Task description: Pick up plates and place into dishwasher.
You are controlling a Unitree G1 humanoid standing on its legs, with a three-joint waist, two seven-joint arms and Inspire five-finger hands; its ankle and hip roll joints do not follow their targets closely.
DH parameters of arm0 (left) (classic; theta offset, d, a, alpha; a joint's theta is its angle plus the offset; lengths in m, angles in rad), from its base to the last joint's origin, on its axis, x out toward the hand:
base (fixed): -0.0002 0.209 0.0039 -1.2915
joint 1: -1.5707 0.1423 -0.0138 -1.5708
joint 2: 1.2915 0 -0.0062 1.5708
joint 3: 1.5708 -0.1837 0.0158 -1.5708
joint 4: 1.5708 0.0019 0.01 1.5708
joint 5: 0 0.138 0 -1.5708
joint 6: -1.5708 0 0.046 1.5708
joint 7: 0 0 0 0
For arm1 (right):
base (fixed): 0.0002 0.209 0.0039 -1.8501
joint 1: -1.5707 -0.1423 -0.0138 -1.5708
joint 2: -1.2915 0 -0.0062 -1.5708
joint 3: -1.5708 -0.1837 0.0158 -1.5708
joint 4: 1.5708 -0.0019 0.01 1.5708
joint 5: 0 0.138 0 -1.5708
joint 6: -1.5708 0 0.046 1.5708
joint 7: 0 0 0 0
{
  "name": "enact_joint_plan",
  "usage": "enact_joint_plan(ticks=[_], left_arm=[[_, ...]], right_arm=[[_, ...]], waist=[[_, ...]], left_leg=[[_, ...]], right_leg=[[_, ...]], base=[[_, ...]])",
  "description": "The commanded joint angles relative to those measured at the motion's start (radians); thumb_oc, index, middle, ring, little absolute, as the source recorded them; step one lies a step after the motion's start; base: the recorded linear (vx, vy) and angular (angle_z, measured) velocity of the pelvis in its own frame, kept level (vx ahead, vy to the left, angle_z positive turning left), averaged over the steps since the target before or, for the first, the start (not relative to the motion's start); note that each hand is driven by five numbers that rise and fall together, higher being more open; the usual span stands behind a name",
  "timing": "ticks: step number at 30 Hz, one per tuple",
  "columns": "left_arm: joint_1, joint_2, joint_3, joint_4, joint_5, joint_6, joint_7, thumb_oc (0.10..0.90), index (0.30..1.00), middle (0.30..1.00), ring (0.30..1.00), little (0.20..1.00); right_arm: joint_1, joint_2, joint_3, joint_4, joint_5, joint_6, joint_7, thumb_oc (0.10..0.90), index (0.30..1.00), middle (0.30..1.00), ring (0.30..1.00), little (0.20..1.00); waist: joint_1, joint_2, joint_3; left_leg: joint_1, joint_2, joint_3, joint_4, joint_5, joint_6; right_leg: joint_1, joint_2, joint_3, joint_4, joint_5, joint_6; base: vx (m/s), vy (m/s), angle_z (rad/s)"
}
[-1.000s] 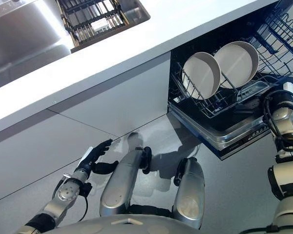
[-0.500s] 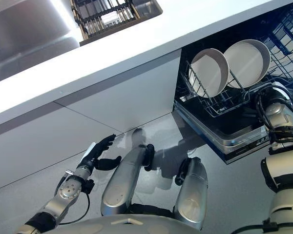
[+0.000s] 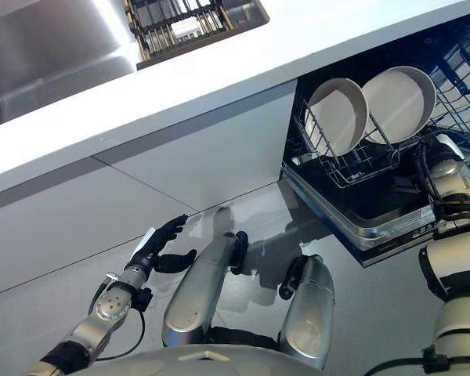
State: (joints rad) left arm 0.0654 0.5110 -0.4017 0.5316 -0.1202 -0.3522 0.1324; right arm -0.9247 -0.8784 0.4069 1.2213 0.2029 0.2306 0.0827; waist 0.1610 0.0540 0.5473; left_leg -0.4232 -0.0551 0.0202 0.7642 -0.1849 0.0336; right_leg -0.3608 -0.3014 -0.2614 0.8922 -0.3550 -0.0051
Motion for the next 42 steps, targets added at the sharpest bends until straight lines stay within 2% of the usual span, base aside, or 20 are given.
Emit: enact_joint_plan(ticks=[1, 7, 14, 17, 25, 35, 38, 42], left_arm=[[0.032, 0.038, -0.03, -0.143, -0.035, -0.081, 0.034, 0.8, 0.9, 0.9, 0.9, 0.9], [0.025, 0.029, -0.038, -0.148, -0.045, -0.071, 0.059, 0.8, 0.9, 0.9, 0.9, 0.9], [0.017, 0.032, -0.055, -0.167, -0.06, -0.065, 0.059, 0.8, 0.9, 0.9, 0.9, 0.9], [0.012, 0.041, -0.057, -0.183, -0.069, -0.057, 0.062, 0.8, 0.9, 0.9, 0.9, 0.9], [0.015, 0.065, -0.045, -0.209, -0.091, -0.035, 0.065, 0.8, 0.9, 0.9, 0.9, 0.9], [0.026, 0.102, -0.028, -0.226, -0.09, -0.051, 0.034, 0.8, 0.9, 0.9, 0.9, 0.9], [0.023, 0.105, -0.04, -0.234, -0.073, -0.052, 0.032, 0.8, 0.9, 0.9, 0.9, 0.9], [0.017, 0.11, -0.05, -0.249, -0.07, -0.019, 0.032, 0.8, 0.9, 0.9, 0.9, 0.9]], right_arm=[[-0.185, 0.091, -0.087, -0.036, 0.287, -0.086, 0.046, 0.1, 0.3, 0.3, 0.3, 0.2], [-0.175, 0.154, -0.231, -0.021, 0.644, -0.106, 0.056, 0.1, 0.3, 0.3, 0.3, 0.2], [-0.162, 0.2, -0.329, -0.066, 0.9, -0.102, 0.115, 0.1, 0.3, 0.3, 0.3, 0.2], [-0.157, 0.218, -0.355, -0.105, 0.976, -0.109, 0.135, 0.1, 0.3, 0.3, 0.3, 0.2], [-0.207, 0.215, -0.366, -0.13, 1.047, -0.125, 0.112, 0.1, 0.3, 0.3, 0.3, 0.2], [-0.239, 0.206, -0.39, -0.186, 1.295, -0.148, 0.159, 0.1, 0.3, 0.3, 0.3, 0.2], [-0.215, 0.212, -0.426, -0.202, 1.425, -0.145, 0.212, 0.1, 0.3, 0.3, 0.3, 0.2], [-0.196, 0.216, -0.469, -0.247, 1.545, -0.159, 0.312, 0.1, 0.3, 0.3, 0.3, 0.2]], waist=[[0.085, 0.048, -0.028], [0.093, 0.066, -0.027], [0.096, 0.09, -0.027], [0.095, 0.094, -0.027], [0.109, 0.094, -0.039], [0.121, 0.082, -0.054], [0.114, 0.073, -0.067], [0.101, 0.072, -0.084]], left_leg=[[0.045, 0.01, -0.033, 0.028, -0.09, 0.017], [0.032, -0.005, -0.036, 0.039, -0.092, 0.014], [0.021, -0.023, -0.039, 0.04, -0.086, 0.012], [0.018, -0.029, -0.043, 0.038, -0.084, 0.012], [0.01, -0.035, -0.052, 0.04, -0.088, 0.013], [0.005, -0.039, -0.05, 0.041, -0.093, 0.015], [0.012, -0.033, -0.053, 0.043, -0.105, 0.016], [0.027, -0.019, -0.053, 0.041, -0.112, 0.015]], right_leg=[[0.045, 0.012, -0.026, 0.029, 0.031, -0.04], [0.038, 0.008, -0.029, 0.044, 0.021, -0.044], [0.022, -0.001, -0.028, 0.058, 0.018, -0.041], [0.017, -0.002, -0.027, 0.059, 0.018, -0.039], [0.023, -0.003, -0.039, 0.06, 0.012, -0.041], [0.022, -0.004, -0.052, 0.056, 0.018, -0.032], [0.035, 0.004, -0.053, 0.039, 0.022, -0.03], [0.06, 0.018, -0.048, 0.015, 0.03, -0.03]], base=[[0.0, 0.005, -0.04], [0.0, 0.003, -0.02], [-0.01, 0.022, 0.1], [-0.01, 0.003, 0.07], [0.02, -0.017, 0.03], [0.0, -0.035, 0.07], [-0.01, -0.027, 0.0], [0.01, -0.001, -0.03]])
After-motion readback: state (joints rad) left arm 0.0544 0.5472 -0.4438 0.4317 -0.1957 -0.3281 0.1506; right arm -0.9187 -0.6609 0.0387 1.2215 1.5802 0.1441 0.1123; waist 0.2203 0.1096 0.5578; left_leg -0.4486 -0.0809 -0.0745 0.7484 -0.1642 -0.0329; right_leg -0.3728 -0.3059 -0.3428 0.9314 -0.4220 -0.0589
